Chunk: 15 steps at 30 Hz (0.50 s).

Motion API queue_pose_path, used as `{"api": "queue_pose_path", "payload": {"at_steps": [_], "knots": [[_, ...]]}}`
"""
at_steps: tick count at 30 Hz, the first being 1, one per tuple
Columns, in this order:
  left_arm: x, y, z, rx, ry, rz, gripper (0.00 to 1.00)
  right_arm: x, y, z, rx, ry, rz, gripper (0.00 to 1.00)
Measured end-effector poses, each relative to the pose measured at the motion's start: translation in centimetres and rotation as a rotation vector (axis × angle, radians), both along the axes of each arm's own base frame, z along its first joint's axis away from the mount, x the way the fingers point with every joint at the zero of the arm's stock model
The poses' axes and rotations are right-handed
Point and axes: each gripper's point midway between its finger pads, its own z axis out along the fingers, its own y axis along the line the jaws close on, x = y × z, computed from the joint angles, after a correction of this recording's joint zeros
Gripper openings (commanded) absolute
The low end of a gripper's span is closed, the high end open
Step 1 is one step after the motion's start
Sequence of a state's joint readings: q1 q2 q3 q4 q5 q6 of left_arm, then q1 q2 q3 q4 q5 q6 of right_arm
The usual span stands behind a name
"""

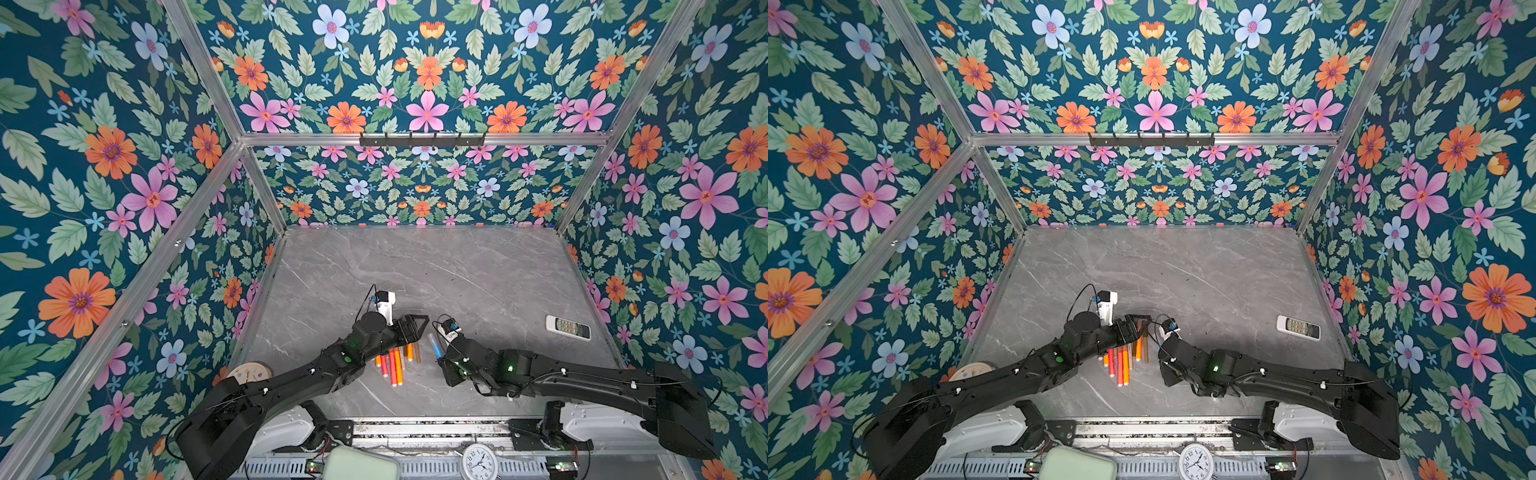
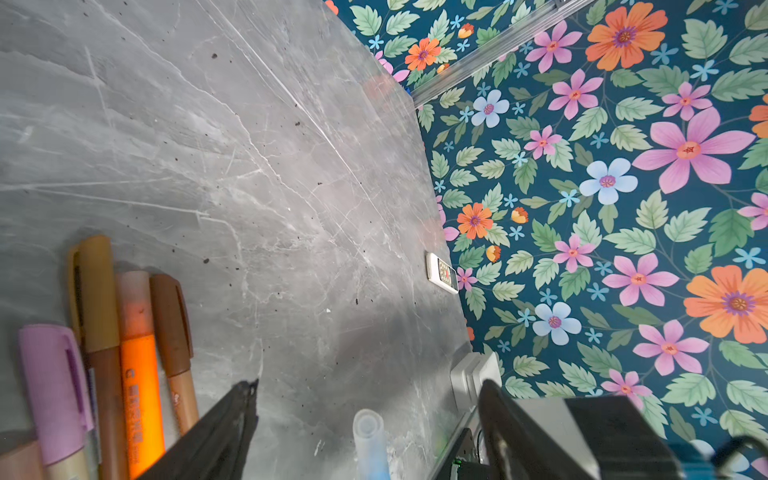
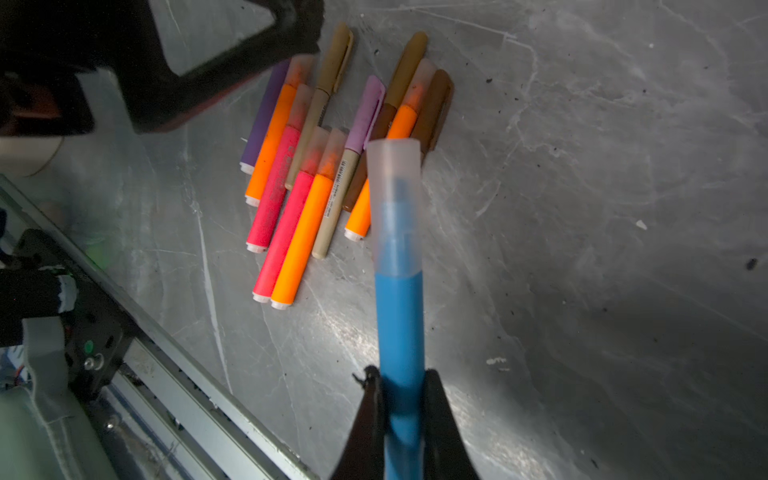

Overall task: Open the pen caps
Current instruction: 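Lift the blue marker toward the left gripper while the left gripper grips its cap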

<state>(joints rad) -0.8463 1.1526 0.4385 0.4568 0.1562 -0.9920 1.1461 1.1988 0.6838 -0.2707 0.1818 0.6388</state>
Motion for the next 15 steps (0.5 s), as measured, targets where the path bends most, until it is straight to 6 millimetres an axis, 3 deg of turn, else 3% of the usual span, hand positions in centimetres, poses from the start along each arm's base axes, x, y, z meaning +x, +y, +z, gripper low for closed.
{"api": "queue_pose_path", "payload": {"at_steps": [4,15], "knots": [[-0.6,-0.5,-1.1,0.013,0.023,-0.027,0.66,0.1,1.0,1.1,0.031,-0.010,0.021,0.03],[-1.1,-1.9,-1.7,-0.017,0.044,-0.073,0.44,0.9,1.0,1.8,0.042,-0.028,0.022,0.03]]}}
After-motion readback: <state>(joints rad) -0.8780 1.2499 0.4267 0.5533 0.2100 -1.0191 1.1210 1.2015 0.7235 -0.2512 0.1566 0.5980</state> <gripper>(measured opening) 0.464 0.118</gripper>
